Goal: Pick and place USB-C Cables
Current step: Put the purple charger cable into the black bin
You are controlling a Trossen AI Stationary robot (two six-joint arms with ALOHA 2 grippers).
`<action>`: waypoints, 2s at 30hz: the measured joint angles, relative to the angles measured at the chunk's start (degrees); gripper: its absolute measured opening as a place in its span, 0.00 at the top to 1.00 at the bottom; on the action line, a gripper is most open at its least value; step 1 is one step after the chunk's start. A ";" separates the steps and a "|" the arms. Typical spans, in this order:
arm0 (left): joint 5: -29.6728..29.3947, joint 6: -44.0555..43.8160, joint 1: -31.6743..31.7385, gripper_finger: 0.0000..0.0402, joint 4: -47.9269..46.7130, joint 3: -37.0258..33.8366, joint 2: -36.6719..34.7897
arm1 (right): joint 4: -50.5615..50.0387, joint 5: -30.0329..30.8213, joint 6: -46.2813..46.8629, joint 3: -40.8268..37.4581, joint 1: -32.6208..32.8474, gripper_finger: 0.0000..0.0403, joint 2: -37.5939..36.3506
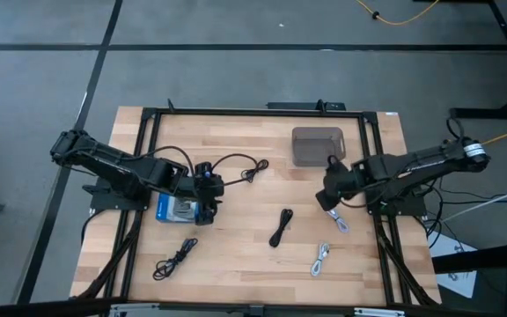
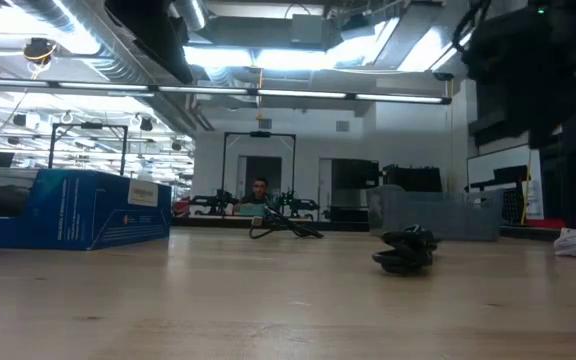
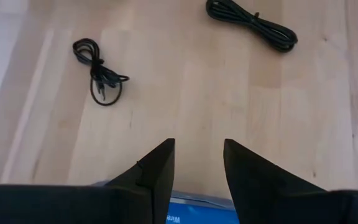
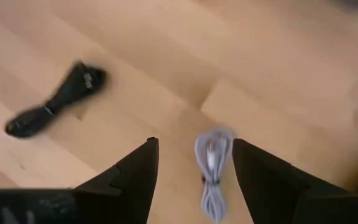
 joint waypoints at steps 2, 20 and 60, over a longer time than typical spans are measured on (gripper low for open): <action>-0.68 0.00 0.00 0.68 0.00 0.00 0.00 | -0.04 -0.09 3.35 -1.15 2.08 0.48 0.61; -1.05 -0.01 0.00 0.68 1.05 0.00 0.00 | 2.23 0.01 13.53 -6.51 13.00 0.48 5.86; -5.26 -1.95 -0.04 0.68 1.18 0.00 0.00 | 4.38 0.79 -2.91 -6.51 17.16 0.48 12.37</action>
